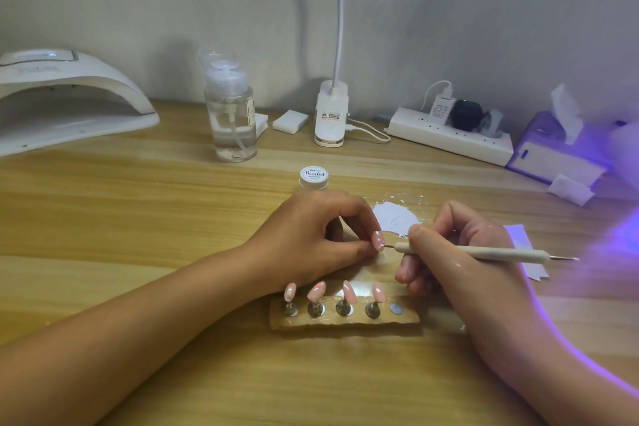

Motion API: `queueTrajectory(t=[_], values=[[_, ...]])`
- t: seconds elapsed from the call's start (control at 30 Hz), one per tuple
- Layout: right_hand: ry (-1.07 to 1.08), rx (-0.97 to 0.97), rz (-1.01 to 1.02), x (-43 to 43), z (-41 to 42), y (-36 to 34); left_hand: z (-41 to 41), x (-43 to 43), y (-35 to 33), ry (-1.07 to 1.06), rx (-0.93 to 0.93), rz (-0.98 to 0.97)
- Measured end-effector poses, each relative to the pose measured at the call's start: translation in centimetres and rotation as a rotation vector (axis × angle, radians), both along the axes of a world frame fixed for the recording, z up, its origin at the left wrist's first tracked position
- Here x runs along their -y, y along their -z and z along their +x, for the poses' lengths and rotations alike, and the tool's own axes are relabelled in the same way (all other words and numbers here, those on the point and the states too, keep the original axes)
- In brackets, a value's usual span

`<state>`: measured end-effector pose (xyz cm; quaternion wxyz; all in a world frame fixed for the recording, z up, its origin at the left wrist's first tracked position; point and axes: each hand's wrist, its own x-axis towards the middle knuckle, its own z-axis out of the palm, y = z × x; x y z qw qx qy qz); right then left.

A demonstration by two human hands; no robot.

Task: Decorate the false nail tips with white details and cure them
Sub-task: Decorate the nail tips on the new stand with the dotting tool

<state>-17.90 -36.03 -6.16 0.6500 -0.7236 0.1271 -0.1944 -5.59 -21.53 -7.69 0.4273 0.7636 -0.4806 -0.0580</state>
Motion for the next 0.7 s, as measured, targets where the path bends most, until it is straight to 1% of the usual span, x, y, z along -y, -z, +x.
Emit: queueTrajectory(t=[0.13, 0.4, 0.6, 0.7], values=[[-0.017, -0.001, -0.031, 0.00, 0.03, 0.08, 0.01, -0.02, 0.01, 0.002, 0.005, -0.002], [-0.022, 0.016, -0.030, 0.16, 0.02, 0.31, 0.01, -0.02, 0.00, 0.000, 0.005, 0.000], [0.059, 0.097, 0.051, 0.56, -0.11, 0.38, -0.01, -0.03, 0.08, -0.003, -0.003, -0.009], [0.066, 0.115, 0.067, 0.59, -0.16, 0.49, 0.02, -0.07, 0.14, -0.006, 0.003, -0.010]])
